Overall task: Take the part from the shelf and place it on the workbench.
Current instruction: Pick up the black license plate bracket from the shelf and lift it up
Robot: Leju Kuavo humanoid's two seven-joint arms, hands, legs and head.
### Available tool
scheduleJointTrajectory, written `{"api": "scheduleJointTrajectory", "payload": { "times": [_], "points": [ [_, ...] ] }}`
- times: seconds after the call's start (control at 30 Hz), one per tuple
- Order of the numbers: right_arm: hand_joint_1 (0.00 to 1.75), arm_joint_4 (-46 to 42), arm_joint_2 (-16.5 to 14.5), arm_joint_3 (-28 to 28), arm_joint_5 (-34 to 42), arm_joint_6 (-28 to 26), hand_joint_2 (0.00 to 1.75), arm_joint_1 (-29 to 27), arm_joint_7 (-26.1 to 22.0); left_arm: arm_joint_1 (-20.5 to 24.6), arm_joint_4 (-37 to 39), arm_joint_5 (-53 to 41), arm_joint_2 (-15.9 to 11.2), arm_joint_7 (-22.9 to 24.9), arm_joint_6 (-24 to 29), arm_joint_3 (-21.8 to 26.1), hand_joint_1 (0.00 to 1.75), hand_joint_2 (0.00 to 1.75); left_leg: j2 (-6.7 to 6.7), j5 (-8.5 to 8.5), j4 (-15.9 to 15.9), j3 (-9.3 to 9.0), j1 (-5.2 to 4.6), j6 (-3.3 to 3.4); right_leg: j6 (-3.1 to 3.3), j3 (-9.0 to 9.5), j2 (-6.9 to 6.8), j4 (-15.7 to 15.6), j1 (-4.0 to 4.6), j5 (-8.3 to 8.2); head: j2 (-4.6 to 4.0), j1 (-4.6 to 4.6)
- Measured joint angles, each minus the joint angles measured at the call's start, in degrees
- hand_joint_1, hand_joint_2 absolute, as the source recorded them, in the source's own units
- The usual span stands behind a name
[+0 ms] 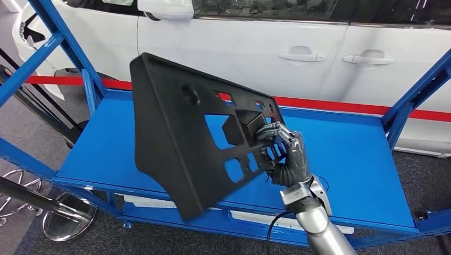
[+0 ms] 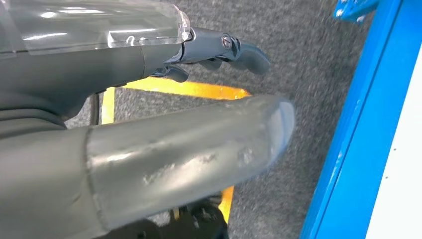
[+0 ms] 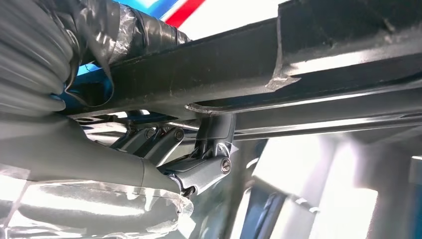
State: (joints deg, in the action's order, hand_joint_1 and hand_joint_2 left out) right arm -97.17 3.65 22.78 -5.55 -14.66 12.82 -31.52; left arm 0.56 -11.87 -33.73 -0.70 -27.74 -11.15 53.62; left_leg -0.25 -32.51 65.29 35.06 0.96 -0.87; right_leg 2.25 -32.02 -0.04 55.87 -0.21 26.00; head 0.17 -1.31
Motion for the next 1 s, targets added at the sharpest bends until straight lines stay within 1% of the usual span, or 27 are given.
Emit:
{"api": "scheduleJointTrajectory", "payload": {
  "times": [0.03,0.07,0.1,0.13,0.17,0.2,0.23,0.4,0.47,0.5,0.53,0.57,0.6,0.63,0.67,0.7,0.73,0.77,0.8,0.83,0.87,0.9,0.93,0.97,1.0],
  "points": [
    [1.69,-2.2,0.0,0.0,4.2,3.5,1.75,-0.5,-0.6,-0.1,0.0,0.0,0.0,-0.3,-0.2,0.2,0.0,0.0,0.01,-1.61,4.0,1.87,0.05,-0.21,0.13,-0.04,-0.07,0.2,0.05,0.11,0.0,0.0],
    [1.69,-4.3,0.1,0.0,8.5,7.3,1.75,-1.0,-0.7,-0.1,0.0,-0.1,0.0,-0.6,-0.3,0.5,0.0,0.0,0.01,-2.39,6.9,3.27,0.08,-0.38,0.23,-0.03,-0.12,0.3,0.11,0.24,0.0,0.0],
    [1.69,-6.3,0.2,0.0,13.1,11.9,1.75,-1.4,-0.1,-0.2,0.0,-0.1,0.0,-0.7,-0.5,0.7,0.0,0.0,0.01,-1.93,7.7,3.68,0.1,-0.47,0.27,0.01,-0.12,0.5,0.14,0.38,0.0,0.0],
    [1.69,-8.0,0.3,0.2,17.5,16.5,1.75,-1.6,0.9,-0.2,0.0,-0.2,0.0,-0.7,-0.6,0.8,0.0,0.0,0.02,-0.39,6.1,3.01,0.12,-0.47,0.25,0.12,-0.07,0.6,0.14,0.51,0.0,0.0],
    [1.69,-9.1,0.4,0.4,20.6,20.0,1.75,-1.7,1.7,-0.2,0.0,-0.3,0.0,-0.7,-0.6,0.9,0.0,0.0,0.02,1.34,3.8,1.92,0.13,-0.42,0.2,0.26,-0.01,0.6,0.14,0.61,0.0,-0.01],
    [1.69,-10.0,0.5,0.6,23.1,22.8,1.75,-1.7,2.5,-0.1,0.0,-0.4,0.0,-0.7,-0.7,1.0,0.0,0.0,0.02,2.75,1.6,0.9,0.13,-0.35,0.15,0.37,0.03,0.6,0.13,0.68,0.0,-0.01],
    [1.69,-10.4,0.6,0.8,24.2,24.1,1.75,-1.7,2.9,-0.1,0.0,-0.4,0.0,-0.7,-0.7,1.1,0.0,0.0,0.02,3.61,0.1,0.2,0.13,-0.3,0.12,0.44,0.06,0.6,0.12,0.71,0.0,-0.01],
    [1.69,-10.6,0.7,0.9,24.8,24.9,1.75,-1.7,3.2,-0.1,0.0,-0.4,0.0,-0.7,-0.7,1.1,0.0,0.0,0.02,4.06,-0.8,-0.25,0.13,-0.26,0.1,0.5,0.07,0.6,0.12,0.74,0.0,-0.01],
    [1.69,-11.3,1.1,1.5,27.1,28.4,1.75,-1.8,4.2,-0.1,0.0,-0.4,0.0,-0.6,-0.8,1.3,0.0,0.0,0.03,5.35,-4.3,-1.94,0.12,0.0,-0.06,0.66,0.09,0.6,0.13,0.84,0.0,0.0],
    [1.69,-11.8,1.6,2.4,28.8,31.5,1.75,-2.2,4.9,0.0,0.0,-0.3,0.0,-0.6,-0.8,1.6,0.0,0.0,-0.01,5.77,-6.4,-2.9,0.01,0.29,-0.31,0.62,0.14,0.7,0.22,0.87,0.0,0.01],
    [1.69,-12.2,2.7,3.6,30.0,35.3,1.75,-2.7,6.0,0.0,0.0,-0.3,0.1,-0.5,-0.9,2.1,0.0,0.0,0.01,6.29,-8.3,-3.61,0.02,0.94,-0.88,0.15,0.16,1.8,0.27,1.86,0.0,0.02],
    [1.69,-12.2,4.1,5.2,29.8,38.7,1.75,-3.4,6.9,0.0,0.0,-0.3,0.2,-0.4,-0.9,2.6,0.0,0.0,0.03,6.37,-9.0,-3.69,0.02,1.55,-1.55,-1.43,0.17,5.6,0.2,4.1,0.0,0.02],
    [1.69,-11.9,5.6,7.0,28.7,41.5,1.75,-4.2,7.5,0.0,0.0,-0.3,0.3,-0.2,-0.8,3.0,0.0,0.0,0.05,6.58,-9.5,-3.65,0.04,2.12,-2.25,-3.29,0.19,10.1,0.08,6.51,0.0,0.02],
    [1.69,-11.4,7.1,8.4,26.8,42.9,1.75,-4.8,7.7,0.0,0.0,-0.3,0.4,0.0,-0.6,3.4,0.0,0.0,0.09,6.88,-9.5,-3.43,0.15,2.55,-2.8,-4.97,0.16,14.4,-0.2,8.77,0.0,0.03],
    [1.69,-10.8,8.1,9.6,24.6,43.2,1.75,-5.3,7.1,0.0,0.0,-0.4,0.5,0.1,-0.4,3.6,0.0,0.0,0.08,6.93,-9.4,-3.28,0.16,2.58,-3.02,-5.87,0.15,17.0,-0.46,9.57,0.0,0.03],
    [1.69,-10.4,8.7,10.3,22.8,42.5,1.75,-5.6,6.1,-0.1,0.0,-0.5,0.6,0.2,-0.2,3.7,0.0,0.0,0.06,6.96,-9.3,-3.21,0.19,2.55,-3.1,-5.13,0.13,15.9,-0.65,8.5,0.0,0.02],
    [1.69,-10.3,9.1,10.8,21.2,41.6,1.75,-5.7,5.0,-0.1,0.0,-0.6,0.7,0.2,-0.1,3.8,0.0,0.0,0.04,6.99,-9.3,-3.2,0.24,2.48,-3.11,-3.41,0.11,12.8,-0.81,6.65,0.0,0.03],
    [1.69,-10.3,9.3,11.1,20.0,40.6,1.75,-5.7,4.1,-0.1,0.0,-0.8,0.8,0.2,0.1,3.8,0.0,0.0,0.03,7.04,-9.2,-3.21,0.28,2.34,-3.04,-1.24,0.12,8.7,-0.91,4.78,0.0,0.03],
    [1.69,-10.5,9.4,11.4,18.9,39.7,1.75,-5.6,3.4,0.0,0.0,-1.0,0.9,0.1,0.2,3.9,0.0,0.0,0.01,7.08,-9.1,-3.15,0.24,2.09,-2.94,0.61,0.15,4.8,-0.86,3.42,0.0,0.03],
    [1.69,-10.8,9.4,11.6,18.1,39.0,1.75,-5.4,3.0,0.1,0.0,-1.3,0.9,0.1,0.2,3.9,0.0,0.0,-0.01,7.19,-9.1,-3.02,0.22,1.71,-2.77,1.77,0.2,2.2,-0.74,2.64,0.0,0.02],
    [1.69,-11.2,9.4,11.8,17.5,38.4,1.75,-5.4,2.7,0.2,0.0,-1.4,0.9,0.0,0.2,3.9,0.0,0.0,-0.03,7.34,-9.2,-2.88,0.23,1.25,-2.52,2.2,0.28,1.0,-0.55,2.42,0.0,0.01],
    [1.69,-11.5,9.4,12.0,16.9,38.1,1.75,-5.3,2.5,0.2,0.0,-1.6,0.9,-0.1,0.3,3.9,0.0,0.0,-0.04,7.55,-9.3,-2.75,0.22,0.75,-2.24,2.08,0.35,0.7,-0.35,2.3,0.0,0.01],
    [1.69,-11.8,9.4,12.1,16.5,38.0,1.75,-5.2,2.4,0.3,0.0,-1.7,0.9,-0.1,0.3,3.9,0.0,0.0,-0.03,7.68,-9.3,-2.61,0.29,0.31,-1.84,1.88,0.38,0.6,-0.4,1.98,0.0,0.01],
    [1.69,-12.0,9.5,12.3,16.3,38.1,1.75,-5.1,2.2,0.3,0.0,-1.8,0.9,-0.2,0.3,3.9,0.0,0.0,0.0,7.31,-9.0,-2.37,0.36,-0.02,-1.43,1.73,0.4,0.4,-0.46,1.61,0.0,0.01],
    [1.69,-12.3,9.5,12.5,16.2,38.2,1.75,-5.0,2.0,0.3,0.0,-1.9,0.9,-0.2,0.4,3.9,0.0,0.0,0.03,6.18,-7.8,-1.82,0.38,-0.25,-1.02,1.53,0.4,0.2,-0.56,1.18,0.0,0.01]
  ]
}}
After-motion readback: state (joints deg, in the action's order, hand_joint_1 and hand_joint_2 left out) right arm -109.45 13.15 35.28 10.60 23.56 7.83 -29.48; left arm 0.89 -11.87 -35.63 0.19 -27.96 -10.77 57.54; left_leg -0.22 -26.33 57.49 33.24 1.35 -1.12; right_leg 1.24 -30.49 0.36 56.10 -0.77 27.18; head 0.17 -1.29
